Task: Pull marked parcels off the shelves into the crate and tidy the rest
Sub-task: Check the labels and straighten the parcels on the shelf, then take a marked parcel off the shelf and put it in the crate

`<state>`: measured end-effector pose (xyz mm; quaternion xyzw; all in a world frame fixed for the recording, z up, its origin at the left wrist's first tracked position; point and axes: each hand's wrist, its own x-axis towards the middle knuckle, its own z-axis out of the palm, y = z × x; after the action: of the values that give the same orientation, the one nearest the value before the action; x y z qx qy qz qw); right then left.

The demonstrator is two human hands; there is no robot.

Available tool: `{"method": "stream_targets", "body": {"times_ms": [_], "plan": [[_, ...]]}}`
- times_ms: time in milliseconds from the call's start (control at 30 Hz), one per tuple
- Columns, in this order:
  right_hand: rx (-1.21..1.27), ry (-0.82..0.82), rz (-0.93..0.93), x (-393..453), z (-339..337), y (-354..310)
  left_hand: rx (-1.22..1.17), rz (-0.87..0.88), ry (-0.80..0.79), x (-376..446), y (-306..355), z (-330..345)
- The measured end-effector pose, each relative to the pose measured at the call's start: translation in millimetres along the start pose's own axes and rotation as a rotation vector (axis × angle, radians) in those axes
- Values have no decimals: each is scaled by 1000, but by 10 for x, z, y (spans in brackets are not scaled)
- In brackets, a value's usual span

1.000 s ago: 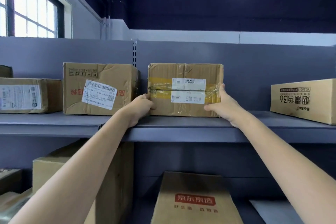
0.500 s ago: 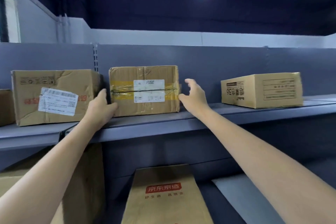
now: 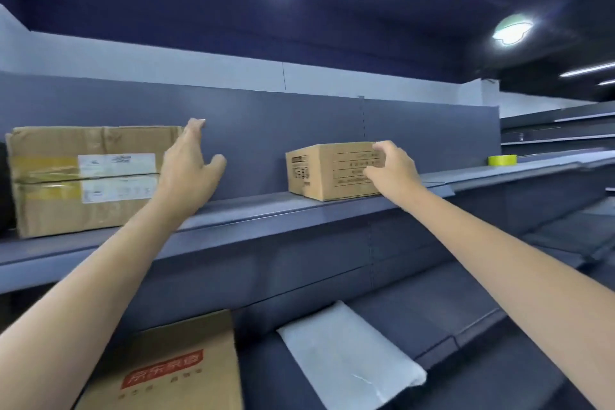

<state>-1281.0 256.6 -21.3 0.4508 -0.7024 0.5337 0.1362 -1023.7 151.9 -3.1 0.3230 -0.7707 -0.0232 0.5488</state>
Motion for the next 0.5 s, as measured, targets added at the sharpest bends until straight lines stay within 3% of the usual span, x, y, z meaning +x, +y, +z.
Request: {"method": "stream_targets", "body": {"times_ms": [233,500], "plan": [[62,-65,89,281,-126,647,-90,-101,-188,-25,652,870],[211,-95,173,499,166,980,-151,-376,-361,-69,718,1455]]}}
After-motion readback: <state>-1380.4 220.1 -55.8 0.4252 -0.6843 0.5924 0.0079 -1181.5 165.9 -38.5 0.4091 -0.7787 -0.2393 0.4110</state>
